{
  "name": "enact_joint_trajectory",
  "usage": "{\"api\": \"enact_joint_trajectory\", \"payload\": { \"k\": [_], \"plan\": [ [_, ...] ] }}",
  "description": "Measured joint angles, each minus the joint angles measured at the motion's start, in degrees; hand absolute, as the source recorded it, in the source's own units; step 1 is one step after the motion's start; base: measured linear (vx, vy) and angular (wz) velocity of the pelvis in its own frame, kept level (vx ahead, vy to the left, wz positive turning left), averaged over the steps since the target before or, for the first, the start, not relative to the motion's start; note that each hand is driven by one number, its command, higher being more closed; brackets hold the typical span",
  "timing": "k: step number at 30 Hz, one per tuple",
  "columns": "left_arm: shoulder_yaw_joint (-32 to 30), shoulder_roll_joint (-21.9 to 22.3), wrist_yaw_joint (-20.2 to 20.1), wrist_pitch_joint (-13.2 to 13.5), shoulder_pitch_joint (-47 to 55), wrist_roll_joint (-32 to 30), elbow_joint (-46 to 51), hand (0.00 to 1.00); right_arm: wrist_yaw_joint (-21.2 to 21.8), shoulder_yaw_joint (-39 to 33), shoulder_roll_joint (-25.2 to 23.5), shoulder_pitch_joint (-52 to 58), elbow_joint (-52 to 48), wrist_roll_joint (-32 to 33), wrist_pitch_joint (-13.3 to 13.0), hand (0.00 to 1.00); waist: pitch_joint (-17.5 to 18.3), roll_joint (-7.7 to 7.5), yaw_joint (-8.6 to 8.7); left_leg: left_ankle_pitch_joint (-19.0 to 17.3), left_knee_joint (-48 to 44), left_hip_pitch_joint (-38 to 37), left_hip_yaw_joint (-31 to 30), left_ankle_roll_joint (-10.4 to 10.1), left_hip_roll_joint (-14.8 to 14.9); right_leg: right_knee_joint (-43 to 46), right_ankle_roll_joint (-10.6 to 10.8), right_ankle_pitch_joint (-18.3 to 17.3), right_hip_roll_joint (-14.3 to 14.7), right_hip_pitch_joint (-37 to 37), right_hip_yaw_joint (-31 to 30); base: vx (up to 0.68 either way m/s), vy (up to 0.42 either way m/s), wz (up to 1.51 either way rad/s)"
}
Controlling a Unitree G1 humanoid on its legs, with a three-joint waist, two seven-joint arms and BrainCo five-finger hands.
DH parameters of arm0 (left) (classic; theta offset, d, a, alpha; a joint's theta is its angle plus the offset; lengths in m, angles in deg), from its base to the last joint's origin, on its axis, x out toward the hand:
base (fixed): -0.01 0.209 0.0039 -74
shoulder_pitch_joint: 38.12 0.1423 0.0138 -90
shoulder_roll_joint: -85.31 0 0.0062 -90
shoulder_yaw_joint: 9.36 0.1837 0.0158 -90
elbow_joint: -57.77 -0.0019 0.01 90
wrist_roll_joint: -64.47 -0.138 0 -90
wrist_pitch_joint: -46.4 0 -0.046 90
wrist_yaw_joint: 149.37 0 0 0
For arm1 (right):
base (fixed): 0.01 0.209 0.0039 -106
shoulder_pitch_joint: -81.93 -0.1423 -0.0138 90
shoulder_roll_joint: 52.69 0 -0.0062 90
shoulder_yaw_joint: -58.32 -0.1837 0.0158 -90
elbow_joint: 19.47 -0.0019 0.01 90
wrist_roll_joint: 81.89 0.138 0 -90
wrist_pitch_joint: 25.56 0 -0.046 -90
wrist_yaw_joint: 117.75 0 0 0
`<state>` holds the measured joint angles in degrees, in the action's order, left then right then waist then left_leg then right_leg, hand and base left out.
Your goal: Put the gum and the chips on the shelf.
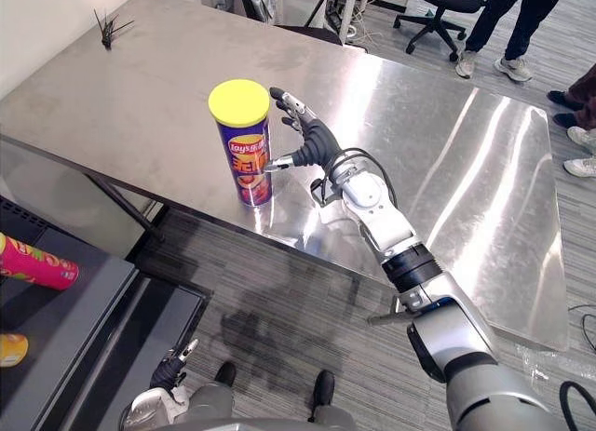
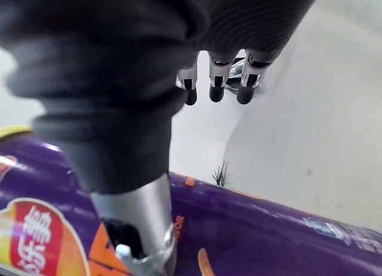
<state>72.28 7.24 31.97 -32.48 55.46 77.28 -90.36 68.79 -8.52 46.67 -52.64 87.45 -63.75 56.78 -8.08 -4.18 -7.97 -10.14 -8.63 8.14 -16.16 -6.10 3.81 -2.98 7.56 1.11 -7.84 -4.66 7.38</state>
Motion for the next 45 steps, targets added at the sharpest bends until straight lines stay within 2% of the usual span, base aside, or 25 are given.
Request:
{"api": "enact_joint_trajectory", "payload": {
  "k": [8, 20, 26, 45],
  "plan": [
    [-0.03, -0.57, 0.01, 0.02, 0.01, -0.01, 0.55, 0.0, 0.42, 0.12, -1.16, 0.0, 1.43, 0.08, 0.1, 0.0, -0.26, -1.52, -0.08, 0.9, 0.62, -0.27, -0.74, -0.38, 0.41, 0.13, 0.0, 0.0, 0.34, 0.49, 0.79, -0.03, -0.011, 0.06],
    [-0.51, -0.74, -0.23, -0.05, 0.18, -0.02, 0.73, 0.0, 2.68, 2.5, -1.2, 3.28, 1.98, 0.84, 1.25, 0.0, 0.29, -2.59, -0.25, 2.09, 1.6, -0.41, -2.25, -0.77, 0.54, 0.31, -0.01, -0.01, 0.4, 1.03, 2.11, -0.01, -0.003, 0.06],
    [-0.48, -0.87, -0.53, -0.06, 0.19, -0.02, 0.72, 0.0, 2.76, 3.13, -1.18, 4.4, 2.08, 0.93, 1.62, 0.0, 0.47, -2.85, -0.27, 3.16, 2.95, -0.33, -3.44, -1.01, 0.53, 0.22, 0.0, -0.01, 0.31, 1.05, 3.24, 0.0, -0.008, 0.09],
    [-0.38, -1.12, -0.52, -0.47, 0.2, 0.0, 0.32, 0.0, 2.07, 4.31, -1.19, 4.42, 4.26, 3.18, 2.45, 0.0, 1.37, -3.18, -0.37, 3.19, 3.36, -0.33, -3.09, -1.01, 0.67, -0.13, 0.0, -0.01, 0.33, 0.75, 2.9, 0.0, -0.001, 0.0]
  ]
}}
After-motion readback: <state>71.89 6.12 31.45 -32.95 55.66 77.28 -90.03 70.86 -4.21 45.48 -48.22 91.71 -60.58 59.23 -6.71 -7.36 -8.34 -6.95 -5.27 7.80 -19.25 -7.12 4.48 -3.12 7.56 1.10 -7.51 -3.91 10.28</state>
